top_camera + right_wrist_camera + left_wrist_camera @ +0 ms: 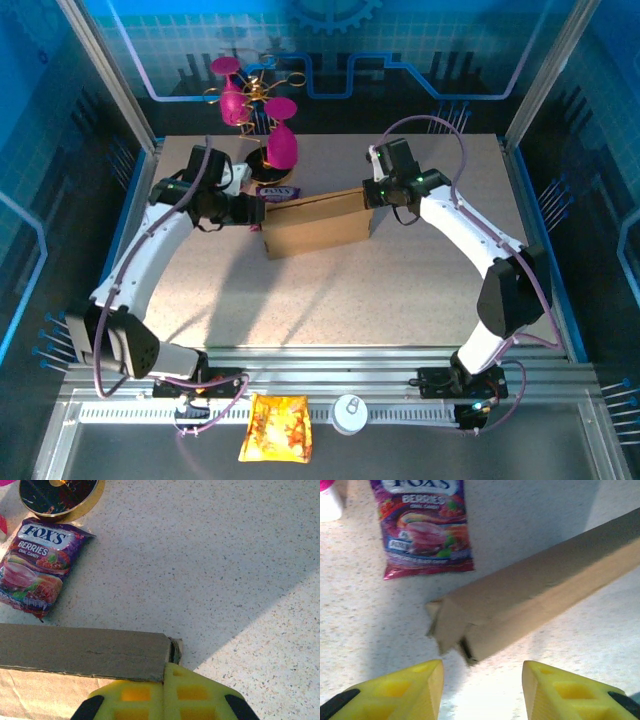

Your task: Fold the paper box

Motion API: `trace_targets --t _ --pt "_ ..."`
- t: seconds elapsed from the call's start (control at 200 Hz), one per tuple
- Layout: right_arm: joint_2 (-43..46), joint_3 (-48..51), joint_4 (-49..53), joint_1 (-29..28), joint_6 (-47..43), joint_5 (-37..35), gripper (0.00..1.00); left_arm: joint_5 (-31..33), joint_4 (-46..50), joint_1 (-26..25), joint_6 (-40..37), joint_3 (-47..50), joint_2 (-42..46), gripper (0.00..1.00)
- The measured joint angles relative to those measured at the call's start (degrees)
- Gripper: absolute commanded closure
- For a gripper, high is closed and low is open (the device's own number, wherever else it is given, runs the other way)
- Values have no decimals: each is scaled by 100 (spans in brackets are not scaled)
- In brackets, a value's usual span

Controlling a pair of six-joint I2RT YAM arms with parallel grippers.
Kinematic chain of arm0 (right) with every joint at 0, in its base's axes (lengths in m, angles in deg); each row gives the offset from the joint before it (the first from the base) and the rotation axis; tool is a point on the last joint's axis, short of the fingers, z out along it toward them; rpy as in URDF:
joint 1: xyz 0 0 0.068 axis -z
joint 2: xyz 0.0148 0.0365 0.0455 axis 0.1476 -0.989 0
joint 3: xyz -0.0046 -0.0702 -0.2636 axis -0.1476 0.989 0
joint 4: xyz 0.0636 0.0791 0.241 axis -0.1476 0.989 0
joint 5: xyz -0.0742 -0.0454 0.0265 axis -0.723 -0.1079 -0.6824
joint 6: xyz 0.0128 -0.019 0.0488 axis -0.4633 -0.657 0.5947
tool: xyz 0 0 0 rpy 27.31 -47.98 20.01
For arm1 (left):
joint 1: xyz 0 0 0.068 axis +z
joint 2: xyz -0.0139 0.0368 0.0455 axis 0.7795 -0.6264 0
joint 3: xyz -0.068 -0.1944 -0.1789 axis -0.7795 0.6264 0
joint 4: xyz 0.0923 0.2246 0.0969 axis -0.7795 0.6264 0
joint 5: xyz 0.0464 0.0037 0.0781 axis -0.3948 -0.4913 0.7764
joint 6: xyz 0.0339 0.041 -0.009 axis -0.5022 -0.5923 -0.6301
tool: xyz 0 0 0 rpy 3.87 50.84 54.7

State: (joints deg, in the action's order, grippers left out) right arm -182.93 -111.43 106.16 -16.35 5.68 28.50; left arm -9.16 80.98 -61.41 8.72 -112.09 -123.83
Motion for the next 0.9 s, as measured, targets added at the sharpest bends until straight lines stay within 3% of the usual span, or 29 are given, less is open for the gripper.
trace_targets --t 0.19,0.901 --pt "-63 -74 35 0 -20 22 100 413 96 0 -402 -4 -164 55" --pt "-94 -116 83 4 -44 105 100 560 0 -87 -393 -238 -614 92"
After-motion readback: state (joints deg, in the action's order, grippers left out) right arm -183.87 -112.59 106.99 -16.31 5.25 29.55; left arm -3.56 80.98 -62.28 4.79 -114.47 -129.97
